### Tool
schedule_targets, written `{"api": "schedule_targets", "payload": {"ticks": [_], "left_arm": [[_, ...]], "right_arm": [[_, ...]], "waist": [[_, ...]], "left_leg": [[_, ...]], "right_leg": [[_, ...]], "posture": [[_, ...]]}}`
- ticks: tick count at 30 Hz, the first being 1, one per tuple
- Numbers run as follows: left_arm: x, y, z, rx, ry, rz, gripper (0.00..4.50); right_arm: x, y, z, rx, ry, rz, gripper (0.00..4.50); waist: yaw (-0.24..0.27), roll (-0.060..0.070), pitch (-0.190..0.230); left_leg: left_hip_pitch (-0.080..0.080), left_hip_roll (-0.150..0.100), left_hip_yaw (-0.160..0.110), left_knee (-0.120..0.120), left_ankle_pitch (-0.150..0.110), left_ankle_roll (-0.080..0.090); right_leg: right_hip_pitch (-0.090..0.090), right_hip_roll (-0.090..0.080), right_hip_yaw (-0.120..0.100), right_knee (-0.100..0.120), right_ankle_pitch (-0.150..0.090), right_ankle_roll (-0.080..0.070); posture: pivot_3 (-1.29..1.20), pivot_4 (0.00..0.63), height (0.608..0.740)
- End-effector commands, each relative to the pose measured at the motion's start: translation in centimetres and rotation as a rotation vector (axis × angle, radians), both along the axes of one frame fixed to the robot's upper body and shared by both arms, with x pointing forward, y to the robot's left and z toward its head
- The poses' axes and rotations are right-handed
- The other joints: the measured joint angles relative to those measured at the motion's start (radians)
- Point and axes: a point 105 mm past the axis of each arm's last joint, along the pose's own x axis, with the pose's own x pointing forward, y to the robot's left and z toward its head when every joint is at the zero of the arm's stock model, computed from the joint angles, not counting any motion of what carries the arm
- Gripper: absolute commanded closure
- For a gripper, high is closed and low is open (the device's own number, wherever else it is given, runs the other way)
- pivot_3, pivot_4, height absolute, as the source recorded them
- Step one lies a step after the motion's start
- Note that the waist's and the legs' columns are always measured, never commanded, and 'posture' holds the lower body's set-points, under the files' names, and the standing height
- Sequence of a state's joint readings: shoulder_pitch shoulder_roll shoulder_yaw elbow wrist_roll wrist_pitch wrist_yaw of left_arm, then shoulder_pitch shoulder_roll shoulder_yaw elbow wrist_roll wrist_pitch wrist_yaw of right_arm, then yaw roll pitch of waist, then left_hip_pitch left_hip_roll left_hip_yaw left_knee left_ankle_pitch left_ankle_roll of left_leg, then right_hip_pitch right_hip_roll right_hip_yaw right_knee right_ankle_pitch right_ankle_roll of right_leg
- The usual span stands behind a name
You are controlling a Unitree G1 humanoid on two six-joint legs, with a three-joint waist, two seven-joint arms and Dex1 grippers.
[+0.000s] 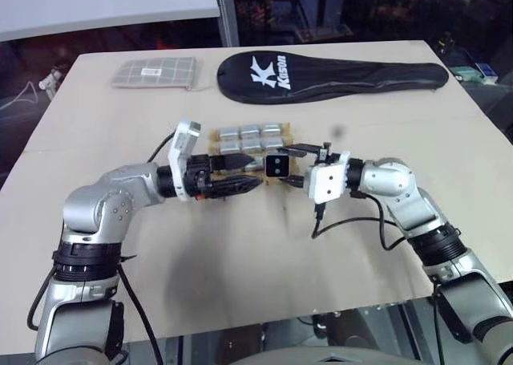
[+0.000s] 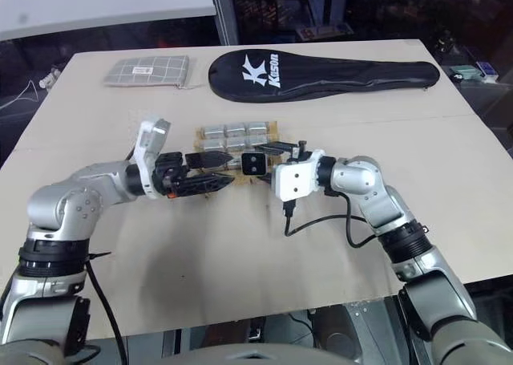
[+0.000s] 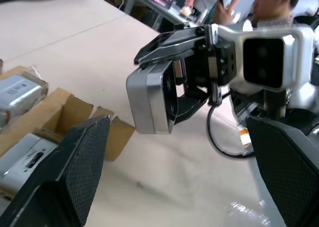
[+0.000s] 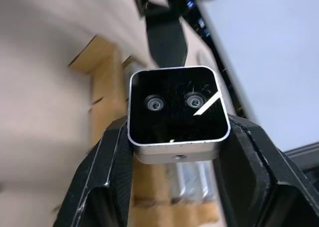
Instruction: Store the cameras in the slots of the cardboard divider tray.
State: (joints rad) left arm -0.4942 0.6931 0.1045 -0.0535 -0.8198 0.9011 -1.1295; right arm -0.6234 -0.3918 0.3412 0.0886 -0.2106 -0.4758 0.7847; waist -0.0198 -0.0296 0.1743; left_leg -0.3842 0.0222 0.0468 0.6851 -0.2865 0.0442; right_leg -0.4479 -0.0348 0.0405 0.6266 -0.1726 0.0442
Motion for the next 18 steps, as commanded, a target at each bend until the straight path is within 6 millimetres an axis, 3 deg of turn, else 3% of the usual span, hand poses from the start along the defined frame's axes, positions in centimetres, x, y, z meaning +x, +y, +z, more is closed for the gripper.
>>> {"api": "schedule_targets", "payload": {"ticks": [1, 11, 12, 14, 18], "left_arm": [[0.3, -0.1, 1.2, -0.044, -0.009, -0.001, 0.00], [0.0, -0.7, 1.1, -0.084, 0.000, -0.010, 0.00], [-0.1, -0.8, 1.2, -0.085, -0.002, -0.014, 0.41], [-0.1, -0.9, 1.2, -0.089, 0.000, -0.020, 0.77], [-0.3, -1.0, 1.0, -0.082, 0.008, -0.036, 2.70]], "right_arm": [[-1.0, 1.1, 1.9, 0.041, -0.111, 0.070, 2.59], [-1.5, 1.5, 0.9, 0.022, -0.129, 0.119, 2.59], [-1.6, 1.5, 0.8, 0.021, -0.126, 0.122, 2.59], [-1.6, 1.4, 0.6, 0.017, -0.119, 0.126, 2.59], [-1.5, 1.4, 0.3, 0.010, -0.090, 0.115, 2.59]], "waist": [[-0.001, 0.000, 0.000], [0.001, 0.000, 0.000], [0.001, 0.000, 0.000], [0.001, 0.000, 0.000], [0.001, 0.000, 0.000]], "left_leg": [[0.000, 0.000, 0.000, 0.000, 0.000, 0.000], [0.000, 0.000, 0.000, 0.000, 0.000, 0.000], [0.000, 0.000, 0.000, 0.000, 0.000, 0.000], [0.000, 0.000, 0.000, 0.000, 0.000, 0.000], [0.000, 0.000, 0.000, 0.000, 0.000, 0.000]], "right_leg": [[0.000, 0.000, 0.000, 0.000, 0.000, 0.000], [0.000, 0.000, 0.000, 0.000, 0.000, 0.000], [0.000, 0.000, 0.000, 0.000, 0.000, 0.000], [0.000, 0.000, 0.000, 0.000, 0.000, 0.000], [0.000, 0.000, 0.000, 0.000, 0.000, 0.000]], "posture": [[0.00, 0.150, 0.740], [0.00, 0.150, 0.740], [0.00, 0.150, 0.740], [0.00, 0.150, 0.740], [0.00, 0.150, 0.740]]}}
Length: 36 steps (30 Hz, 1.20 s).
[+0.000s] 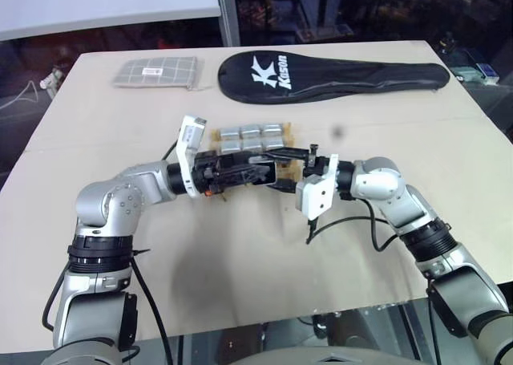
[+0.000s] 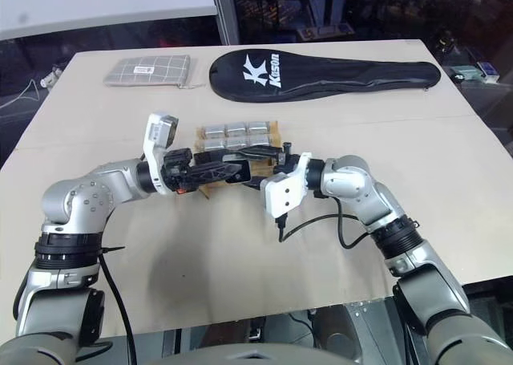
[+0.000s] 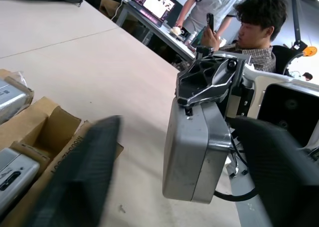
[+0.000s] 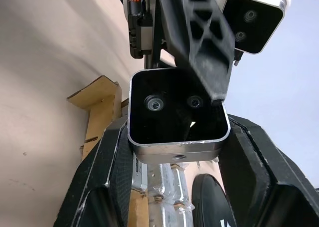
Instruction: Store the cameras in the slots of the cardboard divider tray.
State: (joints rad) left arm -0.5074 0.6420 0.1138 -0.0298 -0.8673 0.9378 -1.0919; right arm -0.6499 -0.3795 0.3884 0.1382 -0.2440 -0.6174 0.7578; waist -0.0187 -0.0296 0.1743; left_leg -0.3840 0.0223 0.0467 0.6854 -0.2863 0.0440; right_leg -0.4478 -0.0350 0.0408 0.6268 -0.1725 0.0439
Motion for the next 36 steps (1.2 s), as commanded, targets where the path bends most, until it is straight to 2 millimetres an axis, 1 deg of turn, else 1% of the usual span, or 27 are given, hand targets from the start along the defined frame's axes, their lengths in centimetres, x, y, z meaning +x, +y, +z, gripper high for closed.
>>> {"api": "schedule_targets", "payload": {"ticks": [1, 2, 3, 5, 7, 8, 9, 10, 11, 14, 17, 20, 22, 25, 27, 28, 29, 31, 33, 36], "left_arm": [[-0.6, -0.2, 1.0, -0.008, -0.037, -0.036, 3.20], [-0.7, -0.2, 0.9, -0.005, -0.031, -0.045, 3.70], [-0.8, -0.2, 0.9, 0.000, -0.027, -0.054, 3.77], [-0.9, -0.1, 0.7, 0.009, -0.025, -0.061, 3.77], [-0.8, -0.1, 0.5, 0.026, -0.028, -0.067, 3.77], [-0.9, -0.1, 0.4, 0.032, -0.029, -0.083, 3.77], [-1.2, -0.2, 0.4, 0.035, -0.033, -0.110, 3.77], [-1.5, -0.3, 0.6, 0.033, -0.068, -0.138, 3.77], [-1.4, -0.3, 0.9, 0.029, -0.106, -0.139, 3.77], [-0.2, -0.3, 2.2, 0.015, -0.240, -0.105, 3.77], [1.6, -0.8, 3.3, 0.019, -0.423, -0.031, 3.77], [2.7, -1.5, 3.3, 0.006, -0.567, 0.002, 3.77], [3.4, -1.9, 2.1, 0.024, -0.583, 0.014, 3.77], [4.0, -2.4, 0.7, 0.041, -0.598, 0.005, 3.77], [4.6, -2.6, -0.2, 0.065, -0.611, 0.006, 3.77], [4.9, -2.6, -0.5, 0.079, -0.617, 0.015, 3.77], [5.2, -2.6, -0.8, 0.086, -0.627, 0.018, 3.77], [5.8, -2.7, -0.9, 0.070, -0.626, 0.035, 3.77], [6.5, -2.8, -0.8, 0.062, -0.626, 0.055, 3.77], [6.9, -3.0, -1.0, 0.071, -0.635, 0.051, 3.77]], "right_arm": [[-0.2, 0.1, 0.5, 0.030, 0.016, 0.005, 2.59], [-0.2, 0.1, 0.6, 0.031, 0.024, 0.000, 2.59], [-0.2, 0.1, 0.6, 0.032, 0.029, -0.001, 2.59], [-0.2, 0.0, 0.6, 0.023, 0.051, -0.014, 2.59], [-0.2, -0.1, 0.6, 0.020, 0.073, -0.022, 1.51], [-0.2, -0.2, 0.6, 0.027, 0.087, -0.029, 1.24], [-0.1, -0.4, 0.6, 0.041, 0.112, -0.045, 0.71], [0.1, -0.8, 0.5, 0.045, 0.158, -0.062, 0.28], [0.1, -1.3, 0.4, 0.053, 0.213, -0.078, 0.04], [-0.2, -3.6, 0.3, 0.085, 0.426, -0.120, 0.04], [-1.3, -6.3, 0.1, 0.165, 0.654, -0.164, 0.04], [-2.6, -8.8, -0.7, 0.228, 0.859, -0.231, 0.04], [-3.2, -10.1, -1.1, 0.254, 0.930, -0.275, 0.04], [-4.0, -11.7, -1.2, 0.285, 1.002, -0.322, 0.04], [-5.0, -12.7, -0.7, 0.321, 1.037, -0.327, 0.04], [-5.5, -13.2, -0.1, 0.378, 1.045, -0.307, 0.04], [-6.1, -13.5, 0.6, 0.429, 1.054, -0.269, 0.04], [-7.5, -14.4, 1.0, 0.454, 1.103, -0.236, 0.04], [-8.4, -15.4, 0.8, 0.455, 1.152, -0.268, 0.04], [-9.1, -16.6, 0.1, 0.439, 1.168, -0.331, 0.04]], "waist": [[0.000, 0.000, 0.000], [0.000, 0.000, 0.000], [0.000, 0.000, 0.000], [0.000, 0.000, 0.000], [0.000, 0.000, 0.000], [0.001, 0.000, 0.000], [0.002, 0.000, 0.000], [0.003, 0.000, 0.000], [0.004, 0.000, 0.000], [0.008, 0.000, 0.000], [0.018, 0.000, 0.000], [0.020, 0.000, 0.000], [0.025, 0.000, 0.000], [0.019, 0.000, 0.000], [0.017, 0.000, 0.000], [0.017, -0.001, 0.000], [0.018, -0.001, -0.001], [0.019, -0.001, -0.001], [0.023, -0.001, -0.001], [0.026, -0.002, -0.001]], "left_leg": [[0.000, 0.000, 0.000, 0.000, 0.000, 0.000], [0.000, 0.000, 0.000, 0.000, 0.000, 0.000], [0.000, 0.000, 0.000, 0.000, 0.000, 0.000], [0.000, 0.000, 0.000, 0.000, 0.000, 0.000], [0.000, 0.000, 0.000, 0.000, 0.000, 0.000], [0.000, 0.000, 0.000, 0.000, 0.000, 0.000], [0.000, 0.000, 0.000, 0.000, 0.000, 0.000], [0.000, 0.000, 0.000, 0.000, 0.000, 0.000], [0.000, 0.000, 0.000, 0.000, 0.000, 0.000], [-0.001, 0.000, 0.000, 0.000, 0.000, 0.000], [-0.002, -0.001, -0.001, 0.002, 0.000, 0.000], [-0.002, -0.001, -0.001, 0.002, 0.000, 0.001], [-0.002, -0.001, -0.001, 0.001, 0.000, 0.001], [-0.001, -0.001, 0.001, 0.002, 0.000, 0.001], [-0.001, -0.001, 0.000, 0.002, 0.000, 0.001], [-0.001, -0.001, 0.000, 0.002, 0.000, 0.001], [-0.001, -0.001, 0.000, 0.002, -0.001, 0.001], [-0.002, -0.001, -0.001, 0.002, -0.001, 0.001], [-0.003, -0.001, -0.001, 0.002, -0.001, 0.002], [-0.003, -0.001, -0.001, 0.003, -0.001, 0.002]], "right_leg": [[0.000, 0.000, 0.000, 0.000, 0.000, 0.000], [0.000, 0.000, 0.000, 0.000, 0.000, 0.000], [0.000, 0.000, 0.000, 0.000, 0.000, 0.000], [0.000, 0.000, 0.000, 0.000, 0.000, 0.000], [0.000, 0.000, 0.000, 0.000, 0.000, 0.000], [0.000, 0.000, 0.000, 0.000, 0.000, 0.000], [0.000, 0.000, 0.000, 0.000, 0.000, 0.000], [0.000, 0.000, 0.000, 0.000, 0.000, 0.000], [0.000, 0.000, 0.000, 0.000, 0.000, 0.000], [0.000, 0.000, 0.000, -0.001, -0.001, -0.001], [0.000, -0.001, -0.001, -0.001, -0.002, -0.004], [0.001, -0.001, 0.000, -0.001, -0.002, -0.004], [0.001, -0.001, 0.000, -0.001, -0.002, -0.004], [0.001, 0.000, 0.001, -0.001, -0.002, -0.003], [0.001, 0.000, 0.001, -0.001, -0.002, -0.003], [0.001, 0.000, 0.001, -0.001, -0.002, -0.003], [0.001, 0.000, 0.001, -0.001, 0.000, 0.000], [0.001, 0.000, 0.000, -0.001, 0.000, 0.001], [0.001, 0.000, 0.000, -0.002, 0.000, 0.001], [0.001, 0.000, 0.000, -0.002, 0.000, 0.001]], "posture": [[0.00, 0.150, 0.740], [0.00, 0.150, 0.740], [0.00, 0.150, 0.740], [0.00, 0.150, 0.740], [0.00, 0.150, 0.740], [0.00, 0.150, 0.740], [0.00, 0.150, 0.740], [0.00, 0.150, 0.740], [0.00, 0.150, 0.740], [0.00, 0.150, 0.740], [0.00, 0.150, 0.740], [0.00, 0.150, 0.740], [0.00, 0.150, 0.740], [0.00, 0.150, 0.740], [0.00, 0.150, 0.740], [0.00, 0.150, 0.740], [0.00, 0.150, 0.740], [0.00, 0.150, 0.740], [0.00, 0.150, 0.740], [0.00, 0.150, 0.740]]}}
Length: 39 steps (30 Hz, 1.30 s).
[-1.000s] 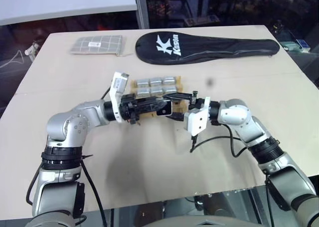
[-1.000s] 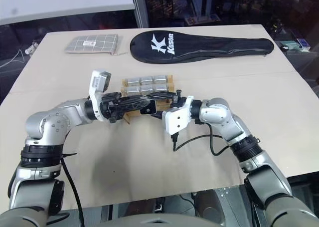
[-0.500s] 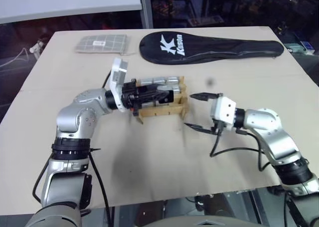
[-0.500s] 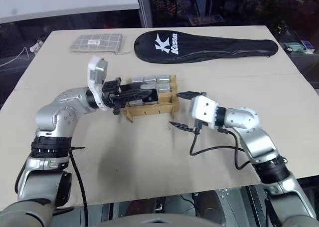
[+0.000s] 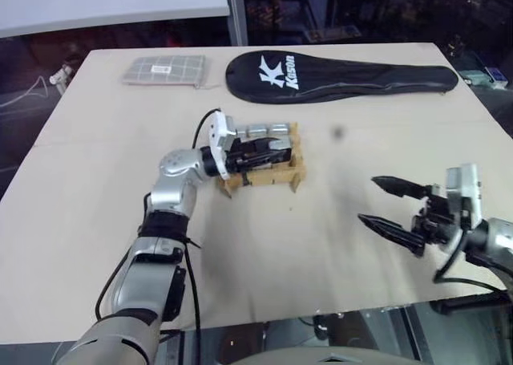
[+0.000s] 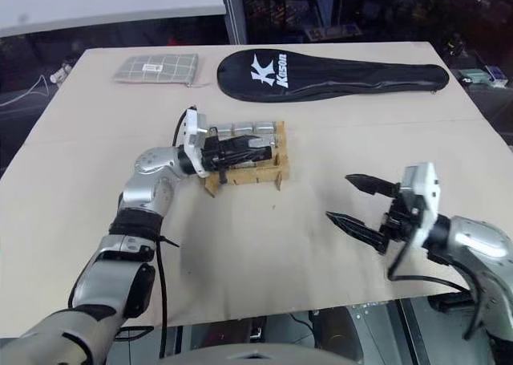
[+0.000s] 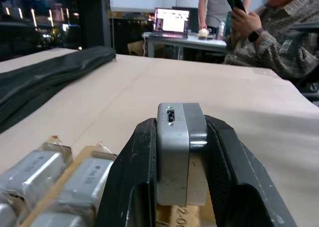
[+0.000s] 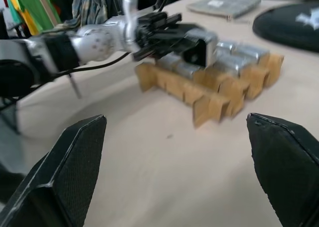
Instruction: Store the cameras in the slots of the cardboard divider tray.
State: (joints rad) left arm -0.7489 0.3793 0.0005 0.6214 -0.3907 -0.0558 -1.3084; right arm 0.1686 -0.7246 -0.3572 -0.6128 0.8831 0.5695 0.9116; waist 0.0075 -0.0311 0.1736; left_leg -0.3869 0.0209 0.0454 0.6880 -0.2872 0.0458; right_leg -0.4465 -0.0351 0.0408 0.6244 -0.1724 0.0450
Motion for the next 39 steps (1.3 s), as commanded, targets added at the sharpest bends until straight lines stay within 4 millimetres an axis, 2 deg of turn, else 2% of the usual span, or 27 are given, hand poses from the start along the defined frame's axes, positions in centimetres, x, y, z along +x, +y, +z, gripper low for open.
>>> {"api": "schedule_targets", "payload": {"ticks": [1, 12, 18, 29, 39], "left_arm": [[0.4, -0.1, 1.2, -0.010, -0.063, -0.006, 3.77], [0.9, -0.5, 0.1, 0.106, -0.091, -0.036, 3.77], [1.4, 0.6, -1.1, 0.206, -0.083, 0.004, 3.77], [2.0, -0.3, -1.0, 0.178, -0.081, 0.026, 3.77], [1.6, -0.2, -1.7, 0.199, 0.018, -0.025, 3.77]], "right_arm": [[-0.9, -0.7, 0.6, -0.029, -0.020, -0.008, 0.04], [-1.0, -0.4, 0.3, -0.027, 0.002, -0.028, 0.04], [-0.9, -0.3, 0.4, -0.023, 0.004, -0.026, 0.04], [-0.7, -0.2, 0.6, -0.031, -0.008, -0.016, 0.04], [-0.6, -0.2, 0.5, -0.040, -0.007, -0.023, 0.04]], "waist": [[-0.001, 0.000, 0.000], [-0.007, 0.000, 0.000], [-0.009, 0.000, 0.000], [-0.012, 0.000, 0.000], [-0.014, -0.001, -0.001]], "left_leg": [[0.000, 0.000, 0.000, 0.000, 0.000, 0.000], [0.000, 0.000, 0.000, 0.000, 0.000, 0.000], [0.001, 0.000, 0.000, 0.000, 0.000, 0.000], [0.001, 0.000, 0.000, 0.000, 0.000, 0.000], [0.001, 0.000, 0.000, 0.000, 0.000, 0.000]], "right_leg": [[0.000, 0.000, 0.000, 0.000, 0.000, 0.000], [0.000, 0.000, 0.000, 0.001, 0.000, 0.000], [0.000, 0.001, 0.000, 0.001, 0.000, 0.000], [0.000, 0.000, 0.000, 0.001, 0.000, 0.000], [0.001, 0.001, 0.000, 0.001, 0.000, 0.000]], "posture": [[0.00, 0.150, 0.740], [0.00, 0.150, 0.740], [0.00, 0.150, 0.740], [0.00, 0.150, 0.740], [0.00, 0.150, 0.740]]}}
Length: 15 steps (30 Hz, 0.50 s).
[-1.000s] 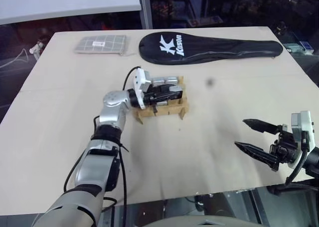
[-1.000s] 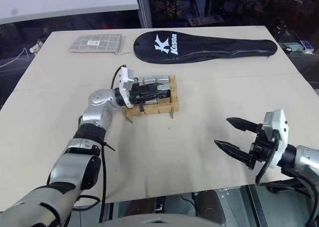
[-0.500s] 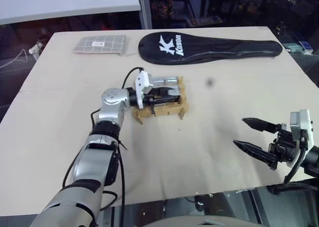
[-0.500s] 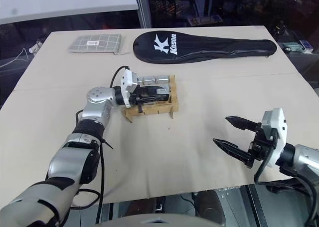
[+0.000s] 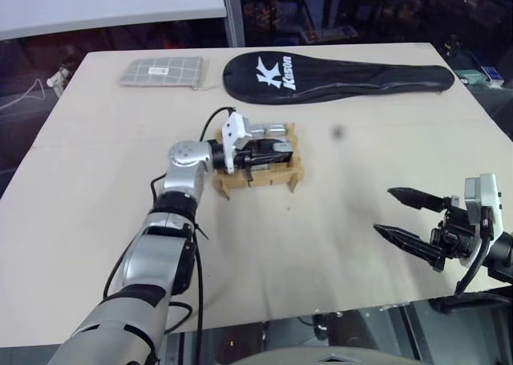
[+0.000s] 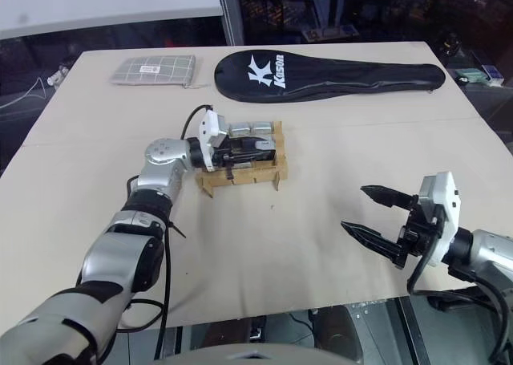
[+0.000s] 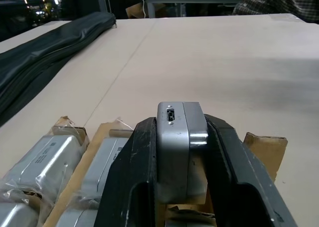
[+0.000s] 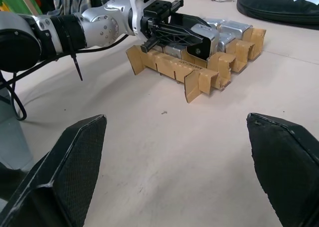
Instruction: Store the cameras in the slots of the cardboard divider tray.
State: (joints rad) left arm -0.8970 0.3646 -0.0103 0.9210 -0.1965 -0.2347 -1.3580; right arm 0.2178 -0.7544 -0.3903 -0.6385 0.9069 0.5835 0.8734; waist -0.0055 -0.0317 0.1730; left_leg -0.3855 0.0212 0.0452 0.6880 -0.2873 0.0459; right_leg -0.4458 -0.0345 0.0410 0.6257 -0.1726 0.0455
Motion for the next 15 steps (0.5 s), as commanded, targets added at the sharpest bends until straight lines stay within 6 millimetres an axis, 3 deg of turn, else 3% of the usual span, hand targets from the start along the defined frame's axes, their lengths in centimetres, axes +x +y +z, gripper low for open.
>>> {"api": "schedule_targets", "payload": {"ticks": [1, 3, 4, 9, 10, 15], "left_arm": [[-0.1, 0.1, -0.2, 0.022, 0.055, -0.024, 3.77], [0.0, 0.3, -0.4, 0.051, 0.051, -0.010, 3.77], [0.1, 0.3, -0.4, 0.056, 0.049, -0.001, 2.71], [0.1, 0.3, -0.2, 0.047, 0.050, -0.003, 0.33], [0.0, 0.4, -0.2, 0.048, 0.050, -0.007, 0.08], [-0.2, 1.0, 1.1, 0.030, 0.038, -0.026, 0.08]], "right_arm": [[-0.2, 0.3, 0.6, -0.014, -0.032, 0.018, 0.04], [-0.2, 0.4, 0.6, -0.016, -0.032, 0.019, 0.04], [-0.2, 0.4, 0.6, -0.017, -0.032, 0.019, 0.00], [-0.2, 0.4, 0.6, -0.022, -0.029, 0.022, 0.00], [-0.2, 0.4, 0.6, -0.022, -0.029, 0.023, 0.00], [-0.2, 0.2, 0.5, -0.028, -0.023, 0.022, 0.00]], "waist": [[-0.001, 0.000, 0.000], [-0.002, 0.000, 0.000], [-0.002, 0.000, 0.000], [-0.003, 0.000, -0.001], [-0.003, 0.000, -0.001], [-0.007, 0.000, -0.001]], "left_leg": [[0.000, 0.000, 0.000, 0.000, 0.000, 0.000], [0.000, 0.000, 0.000, 0.000, 0.000, 0.000], [0.000, 0.000, 0.000, 0.000, 0.000, 0.000], [0.002, 0.000, 0.000, 0.000, 0.000, 0.000], [0.003, 0.000, 0.000, 0.000, 0.000, 0.000], [0.003, 0.000, 0.000, 0.000, 0.000, 0.000]], "right_leg": [[0.000, 0.000, 0.000, 0.000, 0.000, 0.000], [0.000, 0.000, 0.000, 0.000, 0.000, 0.000], [0.000, 0.000, 0.000, 0.000, 0.000, 0.000], [0.003, 0.000, 0.000, 0.000, 0.000, 0.000], [0.003, 0.000, 0.000, 0.000, 0.000, 0.000], [0.003, 0.000, 0.000, 0.000, 0.000, 0.000]], "posture": [[0.00, 0.150, 0.740], [0.00, 0.150, 0.740], [0.00, 0.150, 0.740], [0.00, 0.150, 0.740], [0.00, 0.150, 0.740], [0.00, 0.150, 0.740]]}}
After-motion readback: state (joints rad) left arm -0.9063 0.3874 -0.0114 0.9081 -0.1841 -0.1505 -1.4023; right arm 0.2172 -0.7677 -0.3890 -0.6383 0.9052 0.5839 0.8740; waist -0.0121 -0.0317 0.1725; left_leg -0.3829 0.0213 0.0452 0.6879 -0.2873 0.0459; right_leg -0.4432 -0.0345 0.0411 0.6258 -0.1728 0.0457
